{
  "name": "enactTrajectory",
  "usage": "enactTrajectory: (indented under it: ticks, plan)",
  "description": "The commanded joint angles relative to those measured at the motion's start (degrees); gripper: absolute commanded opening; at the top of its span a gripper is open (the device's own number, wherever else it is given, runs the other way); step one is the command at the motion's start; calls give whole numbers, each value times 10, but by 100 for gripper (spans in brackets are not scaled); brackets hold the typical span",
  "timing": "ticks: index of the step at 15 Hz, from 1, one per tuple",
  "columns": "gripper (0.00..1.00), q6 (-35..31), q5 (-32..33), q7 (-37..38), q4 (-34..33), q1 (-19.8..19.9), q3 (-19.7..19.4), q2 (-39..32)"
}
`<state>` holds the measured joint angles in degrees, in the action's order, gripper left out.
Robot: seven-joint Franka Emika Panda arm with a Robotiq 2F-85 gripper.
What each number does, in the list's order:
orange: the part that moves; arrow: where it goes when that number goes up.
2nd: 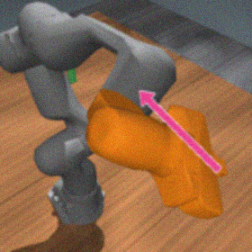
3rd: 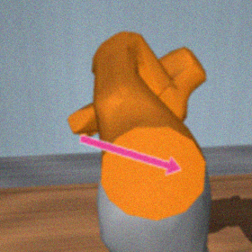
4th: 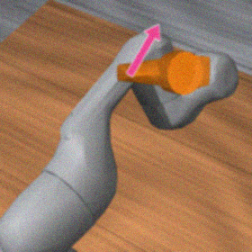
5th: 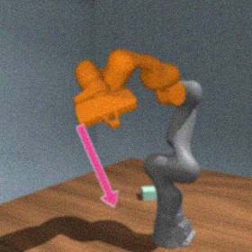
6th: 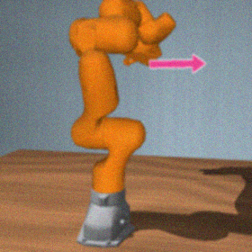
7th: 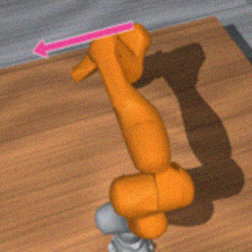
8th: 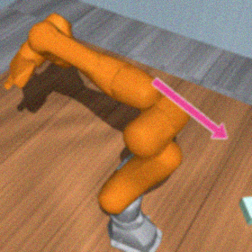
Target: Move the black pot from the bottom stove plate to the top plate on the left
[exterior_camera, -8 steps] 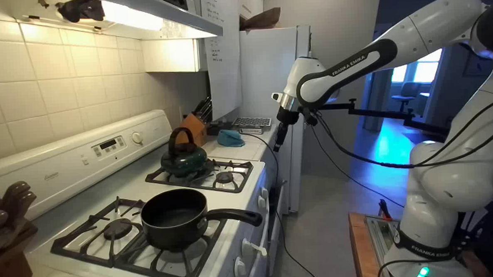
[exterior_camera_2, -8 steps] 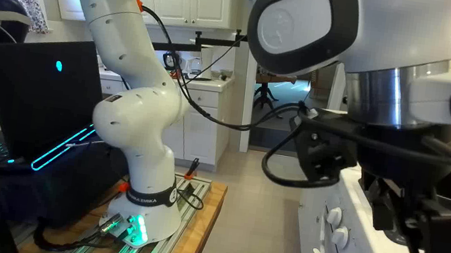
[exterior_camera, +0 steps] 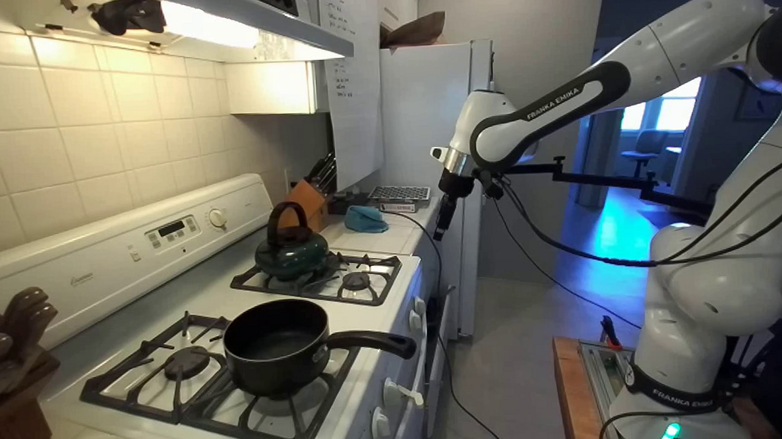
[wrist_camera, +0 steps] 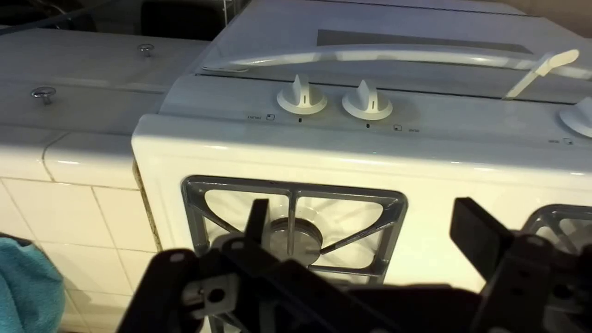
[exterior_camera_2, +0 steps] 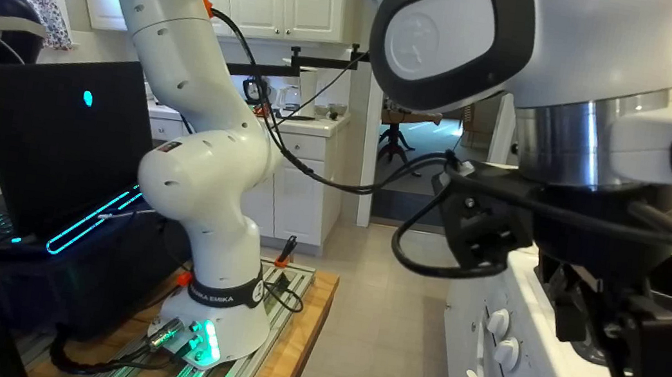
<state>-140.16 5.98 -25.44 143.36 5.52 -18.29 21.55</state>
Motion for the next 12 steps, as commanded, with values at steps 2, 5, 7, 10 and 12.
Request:
enactTrajectory:
  ticks: [2,5,7,10,12]
  plan:
    - [100,5,-38,-24,7,-37,29,-3]
    - [100,0,-59,-28,2,-72,55,-16]
    - [100,-4,-74,-25,-6,-92,72,-30]
    - [100,-13,-98,-30,-16,-117,90,-49]
    - [100,-21,-113,-40,-21,-130,97,-61]
